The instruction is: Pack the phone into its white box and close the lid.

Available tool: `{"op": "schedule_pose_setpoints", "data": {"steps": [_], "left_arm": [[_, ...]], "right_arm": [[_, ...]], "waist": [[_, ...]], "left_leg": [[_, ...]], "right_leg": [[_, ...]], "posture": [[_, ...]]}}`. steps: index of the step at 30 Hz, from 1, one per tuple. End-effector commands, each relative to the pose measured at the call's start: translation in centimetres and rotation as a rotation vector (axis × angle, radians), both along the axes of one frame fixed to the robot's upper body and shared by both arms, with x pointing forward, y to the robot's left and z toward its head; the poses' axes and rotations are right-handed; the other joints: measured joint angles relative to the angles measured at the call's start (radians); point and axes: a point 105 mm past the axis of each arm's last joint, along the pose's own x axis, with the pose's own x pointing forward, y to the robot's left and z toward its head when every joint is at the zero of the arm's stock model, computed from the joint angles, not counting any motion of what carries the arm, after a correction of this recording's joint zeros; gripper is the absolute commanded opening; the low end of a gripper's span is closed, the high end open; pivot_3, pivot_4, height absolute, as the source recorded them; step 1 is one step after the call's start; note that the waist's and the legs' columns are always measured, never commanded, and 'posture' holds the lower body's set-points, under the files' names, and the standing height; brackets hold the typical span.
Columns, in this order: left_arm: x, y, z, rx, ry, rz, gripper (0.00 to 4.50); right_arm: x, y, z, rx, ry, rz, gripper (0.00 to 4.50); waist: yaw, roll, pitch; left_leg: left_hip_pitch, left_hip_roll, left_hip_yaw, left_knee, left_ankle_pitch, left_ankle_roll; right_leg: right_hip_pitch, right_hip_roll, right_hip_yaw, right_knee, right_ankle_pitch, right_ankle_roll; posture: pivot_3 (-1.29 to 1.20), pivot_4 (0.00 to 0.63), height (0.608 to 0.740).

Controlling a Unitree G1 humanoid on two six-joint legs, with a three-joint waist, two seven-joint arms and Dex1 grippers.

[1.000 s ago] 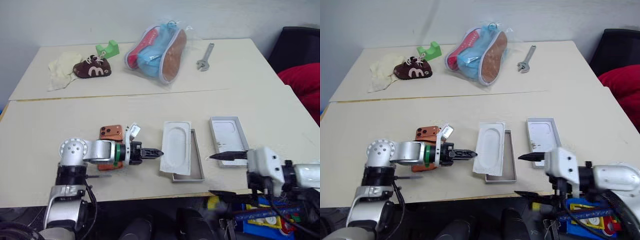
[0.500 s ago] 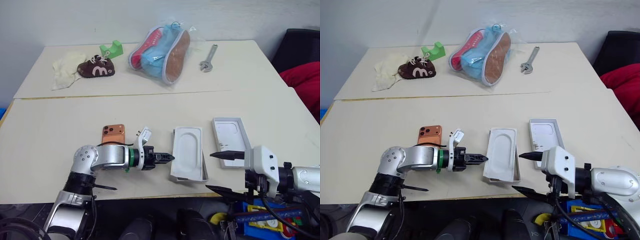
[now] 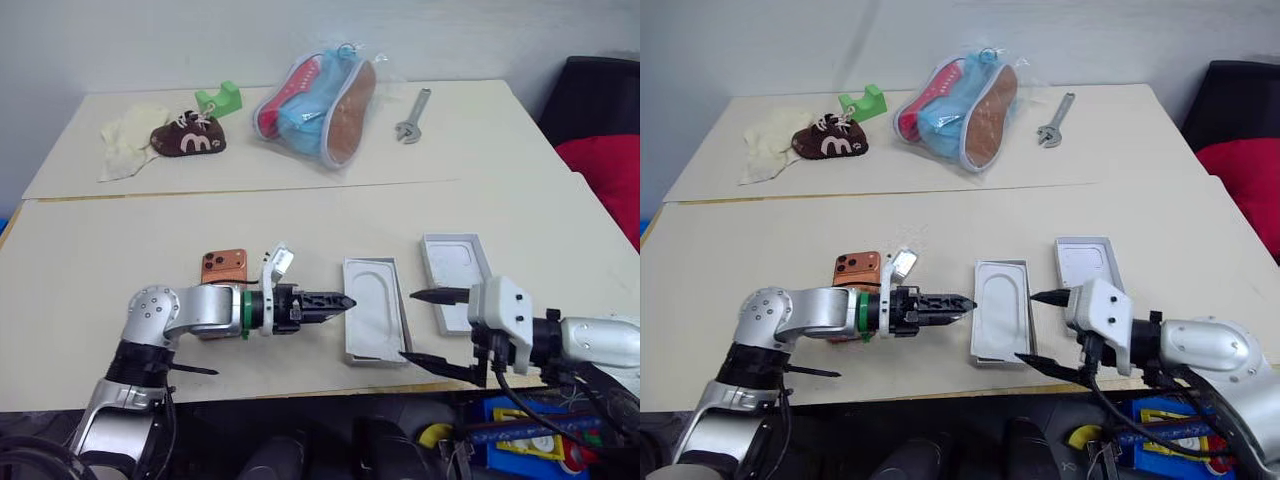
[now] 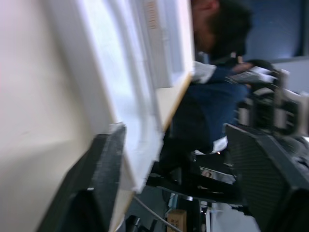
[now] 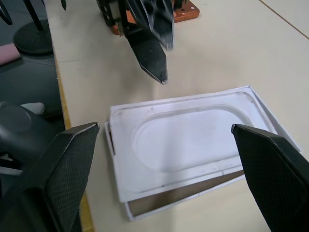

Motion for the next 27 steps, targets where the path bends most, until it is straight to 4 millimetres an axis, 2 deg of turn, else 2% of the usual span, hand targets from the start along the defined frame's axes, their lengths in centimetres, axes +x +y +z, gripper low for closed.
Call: {"op": "schedule_pose_setpoints", "data": {"steps": [1, 2, 4, 6, 10, 13, 19, 22, 25, 27], "left_arm": [[-1.7, 0.9, 2.7, 0.019, -0.227, -0.109, 4.5], [-1.8, 1.3, 2.8, 0.038, -0.278, -0.122, 4.5], [-0.7, 2.9, 2.3, 0.142, -0.519, -0.083, 4.5], [-0.2, 4.5, 1.5, 0.241, -0.741, -0.146, 4.5], [-1.1, 5.5, 0.9, 0.26, -0.936, -0.307, 4.5], [-0.9, 5.3, 0.2, 0.288, -1.03, -0.351, 4.5], [-0.9, 4.5, 0.6, 0.24, -1.073, -0.339, 4.5], [-1.0, 4.5, 0.4, 0.24, -1.073, -0.342, 4.5], [-1.3, 4.5, 0.2, 0.236, -1.061, -0.355, 4.5], [-1.4, 4.5, 0.1, 0.231, -1.052, -0.356, 4.5]], "right_arm": [[1.2, 1.0, -0.4, -0.007, 0.002, -0.01, 4.11], [1.6, 1.2, -0.4, -0.008, 0.002, -0.011, 3.88], [2.8, 1.9, -1.1, -0.051, -0.005, -0.008, 3.25], [4.2, 2.6, -1.9, -0.114, -0.026, 0.009, 2.54], [6.3, 3.0, -3.4, -0.256, -0.097, 0.04, 1.17], [8.1, 2.6, -4.1, -0.371, -0.191, 0.061, 0.18], [11.4, 1.3, -4.7, -0.53, -0.334, 0.064, 0.08], [12.2, 1.5, -3.7, -0.506, -0.372, 0.07, 0.08], [11.0, 2.5, -2.5, -0.42, -0.358, 0.125, 0.08], [8.8, 3.5, -1.8, -0.337, -0.299, 0.191, 0.08]], "waist": [[-0.002, 0.001, 0.0], [-0.004, 0.001, 0.0], [-0.017, 0.001, 0.0], [-0.024, 0.004, 0.001], [-0.017, 0.005, 0.002], [-0.012, 0.004, 0.002], [-0.022, 0.004, 0.002], [-0.024, 0.004, 0.002], [-0.024, 0.004, 0.002], [-0.022, 0.004, 0.002]], "left_leg": [[0.0, 0.0, 0.0, -0.001, 0.0, 0.0], [0.0, 0.0, 0.0, -0.001, 0.0, 0.0], [0.0, 0.001, 0.002, -0.002, 0.0, 0.0], [0.0, 0.002, 0.006, -0.004, 0.0, -0.001], [0.0, 0.002, 0.007, -0.005, 0.0, -0.001], [-0.004, 0.002, 0.005, -0.003, 0.0, 0.0], [-0.004, 0.002, 0.006, -0.002, -0.002, 0.002], [-0.004, 0.003, 0.006, -0.002, -0.002, 0.002], [-0.004, 0.003, 0.006, -0.002, -0.002, 0.002], [-0.005, 0.003, 0.006, -0.002, -0.002, 0.002]], "right_leg": [[0.0, 0.0, 0.0, 0.0, 0.0, 0.0], [-0.001, 0.0, 0.0, 0.0, 0.0, 0.0], [-0.001, 0.0, -0.001, -0.001, 0.0, 0.0], [-0.001, 0.0, -0.001, -0.002, 0.0, -0.001], [-0.001, -0.001, -0.003, -0.005, 0.0, -0.002], [-0.002, -0.002, -0.005, -0.006, 0.001, -0.002], [-0.002, -0.001, -0.005, -0.006, 0.001, -0.001], [-0.002, -0.001, -0.005, -0.005, 0.001, -0.001], [-0.003, -0.001, -0.004, -0.005, 0.001, -0.001], [-0.003, -0.001, -0.004, -0.005, 0.001, -0.001]], "posture": [[0.0, 0.15, 0.74], [0.0, 0.15, 0.74], [0.0, 0.15, 0.74], [0.0, 0.15, 0.74], [0.0, 0.15, 0.74], [0.0, 0.15, 0.74], [0.0, 0.15, 0.74], [0.0, 0.15, 0.74], [0.0, 0.15, 0.74], [0.0, 0.15, 0.74]]}}
